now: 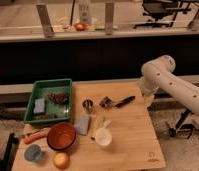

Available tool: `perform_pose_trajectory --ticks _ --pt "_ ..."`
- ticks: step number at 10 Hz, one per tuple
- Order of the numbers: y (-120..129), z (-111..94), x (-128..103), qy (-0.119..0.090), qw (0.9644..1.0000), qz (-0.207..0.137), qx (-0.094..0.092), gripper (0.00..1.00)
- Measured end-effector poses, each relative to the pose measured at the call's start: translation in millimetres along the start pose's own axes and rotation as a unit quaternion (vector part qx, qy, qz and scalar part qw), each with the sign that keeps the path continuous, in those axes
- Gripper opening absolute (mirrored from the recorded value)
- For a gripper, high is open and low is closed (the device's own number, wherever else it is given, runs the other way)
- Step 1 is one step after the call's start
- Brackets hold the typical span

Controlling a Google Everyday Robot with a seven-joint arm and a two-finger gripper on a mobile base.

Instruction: Place brush in paper cup

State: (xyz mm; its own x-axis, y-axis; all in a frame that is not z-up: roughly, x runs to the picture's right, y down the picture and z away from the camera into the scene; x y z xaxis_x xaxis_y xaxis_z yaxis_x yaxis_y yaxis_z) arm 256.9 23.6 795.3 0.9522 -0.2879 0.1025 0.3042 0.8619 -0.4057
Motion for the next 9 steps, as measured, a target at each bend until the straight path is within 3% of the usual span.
perform_pose_trajectory --ticks 9 --pt "-22 26 8 0.001 0.9987 -0.049 0.012 0.80"
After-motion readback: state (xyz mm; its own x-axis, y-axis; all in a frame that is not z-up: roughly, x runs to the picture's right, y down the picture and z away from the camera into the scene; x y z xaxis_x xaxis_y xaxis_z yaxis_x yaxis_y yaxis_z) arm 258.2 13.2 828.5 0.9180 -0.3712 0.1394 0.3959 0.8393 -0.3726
